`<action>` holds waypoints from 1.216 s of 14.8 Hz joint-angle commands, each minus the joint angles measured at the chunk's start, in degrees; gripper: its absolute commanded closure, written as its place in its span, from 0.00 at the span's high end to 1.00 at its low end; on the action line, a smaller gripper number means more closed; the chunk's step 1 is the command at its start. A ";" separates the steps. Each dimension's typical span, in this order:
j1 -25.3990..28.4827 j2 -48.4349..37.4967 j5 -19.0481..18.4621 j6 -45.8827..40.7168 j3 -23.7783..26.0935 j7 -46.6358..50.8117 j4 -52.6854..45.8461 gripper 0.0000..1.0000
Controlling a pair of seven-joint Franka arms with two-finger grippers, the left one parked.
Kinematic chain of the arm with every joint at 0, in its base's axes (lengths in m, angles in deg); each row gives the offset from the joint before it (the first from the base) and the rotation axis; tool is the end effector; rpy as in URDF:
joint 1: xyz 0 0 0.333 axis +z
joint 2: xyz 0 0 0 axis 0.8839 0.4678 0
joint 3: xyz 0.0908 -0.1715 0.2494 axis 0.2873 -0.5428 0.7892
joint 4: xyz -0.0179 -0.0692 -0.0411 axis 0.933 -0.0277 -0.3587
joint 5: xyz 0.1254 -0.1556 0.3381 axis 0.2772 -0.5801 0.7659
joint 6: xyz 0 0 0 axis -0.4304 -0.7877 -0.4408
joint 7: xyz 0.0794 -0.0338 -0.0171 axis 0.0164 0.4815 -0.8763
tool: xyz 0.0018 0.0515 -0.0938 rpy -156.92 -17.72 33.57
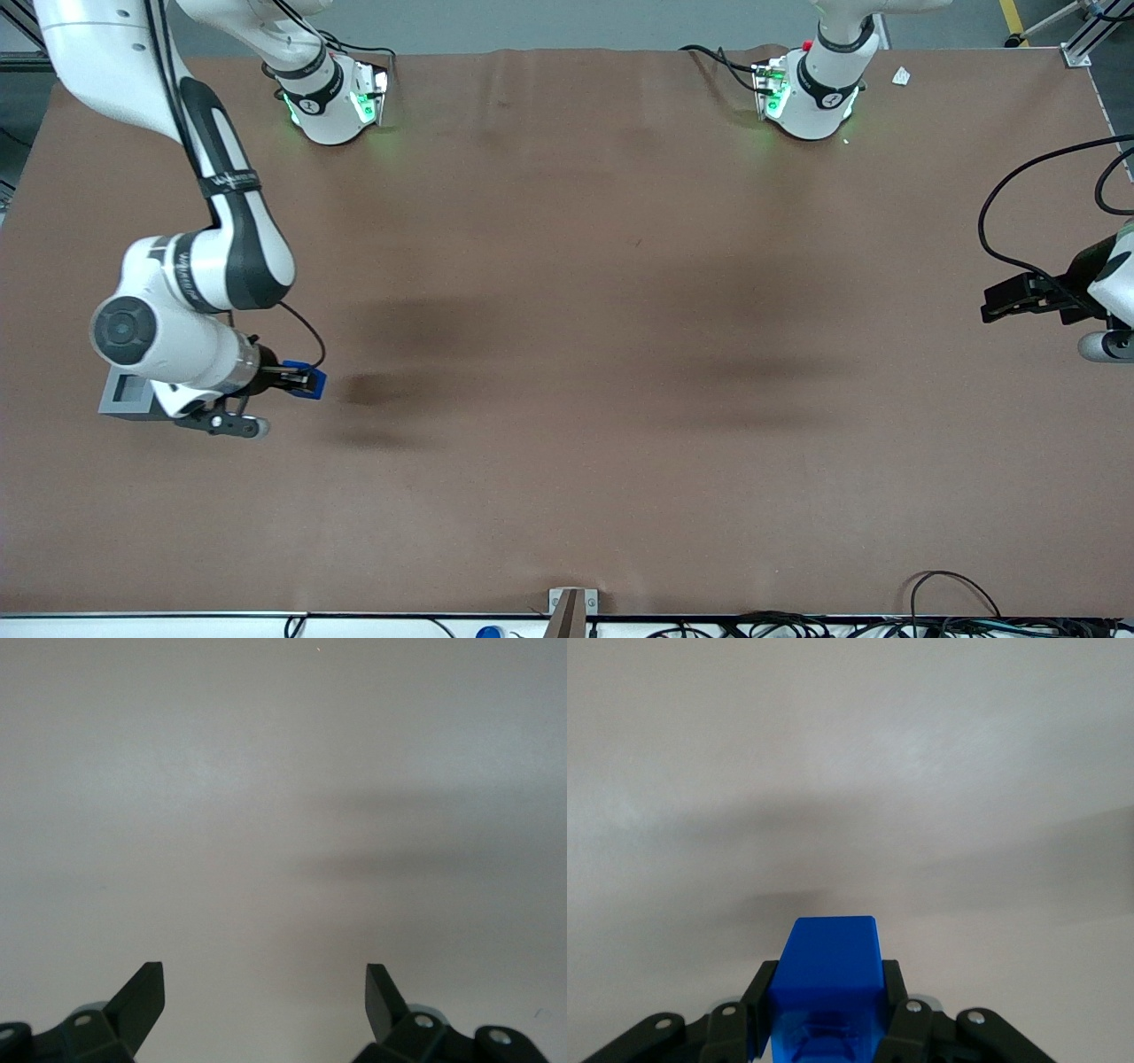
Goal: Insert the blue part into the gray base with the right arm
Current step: 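Lift the blue block and carry it over the gray base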
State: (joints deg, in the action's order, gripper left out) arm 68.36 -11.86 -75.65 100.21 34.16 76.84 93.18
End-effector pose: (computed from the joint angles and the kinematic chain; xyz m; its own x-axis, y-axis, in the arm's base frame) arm 0.6630 0.0575 0.3377 0.9841 -0.1709 -0.0474 -0.1711 -0.9853 0.0006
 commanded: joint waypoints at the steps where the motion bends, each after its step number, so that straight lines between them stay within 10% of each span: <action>1: -3.77 -2.29 -1.20 -1.10 0.78 -2.19 0.04 0.18; 18: -17.23 2.36 -1.20 -8.31 0.79 -24.69 -10.33 0.13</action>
State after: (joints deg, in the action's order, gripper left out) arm 52.43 -11.09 -76.21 92.60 34.02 53.83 84.57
